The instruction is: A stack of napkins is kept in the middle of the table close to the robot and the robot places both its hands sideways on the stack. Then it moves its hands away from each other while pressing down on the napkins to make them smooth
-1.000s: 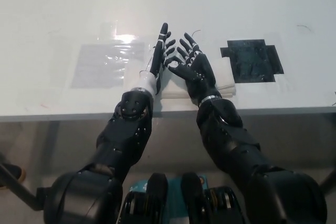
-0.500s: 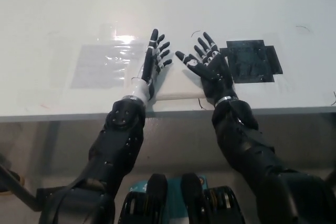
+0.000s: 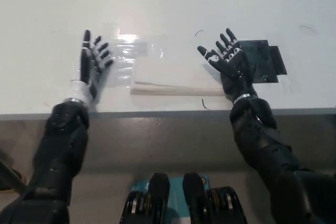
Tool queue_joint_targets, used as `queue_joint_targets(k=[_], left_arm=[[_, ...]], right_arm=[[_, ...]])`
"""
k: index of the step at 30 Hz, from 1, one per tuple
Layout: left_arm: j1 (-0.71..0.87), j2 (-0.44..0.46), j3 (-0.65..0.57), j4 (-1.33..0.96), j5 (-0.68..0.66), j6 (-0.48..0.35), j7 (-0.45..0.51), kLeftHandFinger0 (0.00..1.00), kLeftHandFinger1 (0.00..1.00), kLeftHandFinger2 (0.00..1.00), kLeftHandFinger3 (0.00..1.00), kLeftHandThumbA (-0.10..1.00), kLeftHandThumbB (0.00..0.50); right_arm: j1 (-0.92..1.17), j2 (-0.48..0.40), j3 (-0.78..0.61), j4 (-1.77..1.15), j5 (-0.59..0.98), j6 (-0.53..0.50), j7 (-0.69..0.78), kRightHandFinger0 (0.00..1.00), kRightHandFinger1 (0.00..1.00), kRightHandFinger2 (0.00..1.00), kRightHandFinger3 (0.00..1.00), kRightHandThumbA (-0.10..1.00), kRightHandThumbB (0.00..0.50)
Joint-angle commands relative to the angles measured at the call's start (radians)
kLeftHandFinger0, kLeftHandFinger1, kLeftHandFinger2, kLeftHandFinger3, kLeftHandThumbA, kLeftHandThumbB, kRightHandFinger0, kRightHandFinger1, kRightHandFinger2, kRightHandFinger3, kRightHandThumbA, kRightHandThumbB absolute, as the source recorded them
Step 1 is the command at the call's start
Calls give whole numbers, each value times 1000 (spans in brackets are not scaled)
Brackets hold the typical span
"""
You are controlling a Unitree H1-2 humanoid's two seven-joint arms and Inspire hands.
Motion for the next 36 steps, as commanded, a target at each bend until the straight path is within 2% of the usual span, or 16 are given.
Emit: queue_joint_targets(k=[1,2,7,11,14,16,17,20,21,22,24,27,31,34,36], left_arm=[[-31,38,7,-25,-21,44,-36,1000,1000,1000,1000,1000,327],[-29,48,1,-26,-14,49,-37,1000,1000,1000,1000,1000,321],[-15,64,-4,-61,-15,59,-41,1000,1000,1000,1000,1000,300],[8,62,-12,-141,-12,90,-50,1000,1000,1000,1000,1000,307],[53,52,-31,-270,-7,117,-67,1000,1000,1000,1000,1000,292],[89,44,-48,-372,-4,142,-79,1000,1000,1000,1000,1000,296],[109,41,-58,-432,-3,167,-85,1000,1000,1000,1000,1000,310],[166,26,-86,-595,6,223,-89,1000,1000,1000,1000,1000,311],[189,19,-97,-661,1,236,-99,1000,1000,1000,1000,1000,297],[198,18,-105,-686,10,235,-99,1000,1000,1000,1000,1000,290],[239,12,-139,-797,43,234,-100,1000,1000,1000,1000,1000,284],[296,3,-173,-923,75,222,-101,1000,1000,1000,1000,1000,268],[451,-10,-206,-1177,96,200,-94,1000,1000,1000,1000,1000,223],[553,-19,-212,-1323,135,151,-80,1000,1000,1000,1000,1000,239],[642,-16,-214,-1422,135,148,-84,1000,1000,1000,1000,1000,297]], right_arm=[[40,-42,-14,4,20,-1,-3,1000,1000,1000,1000,1000,250],[42,-45,-22,3,29,-1,5,1000,1000,1000,1000,1000,263],[33,-54,-41,-19,46,-13,30,1000,1000,1000,1000,1000,264],[44,-46,-21,-157,25,-45,68,1000,1000,1000,1000,1000,260],[132,-23,60,-497,-22,-23,77,1000,1000,1000,1000,1000,269],[199,-1,101,-768,-46,58,40,1000,1000,1000,1000,1000,333],[227,11,118,-898,-47,109,24,1000,1000,1000,1000,1000,348],[283,21,161,-1158,-58,176,13,1000,1000,1000,1000,1000,356],[302,23,178,-1250,-53,198,16,1000,1000,1000,1000,1000,357],[310,25,184,-1288,-54,207,15,1000,1000,1000,1000,1000,363],[336,23,213,-1430,-62,229,22,1000,1000,1000,1000,1000,342],[366,18,243,-1555,-87,223,38,1000,1000,1000,1000,1000,358],[473,22,294,-1711,-142,212,69,1000,1000,1000,1000,1000,364],[585,39,319,-1806,-176,229,70,1000,1000,1000,1000,1000,374],[677,42,343,-1868,-189,233,81,1000,1000,1000,1000,1000,370]])
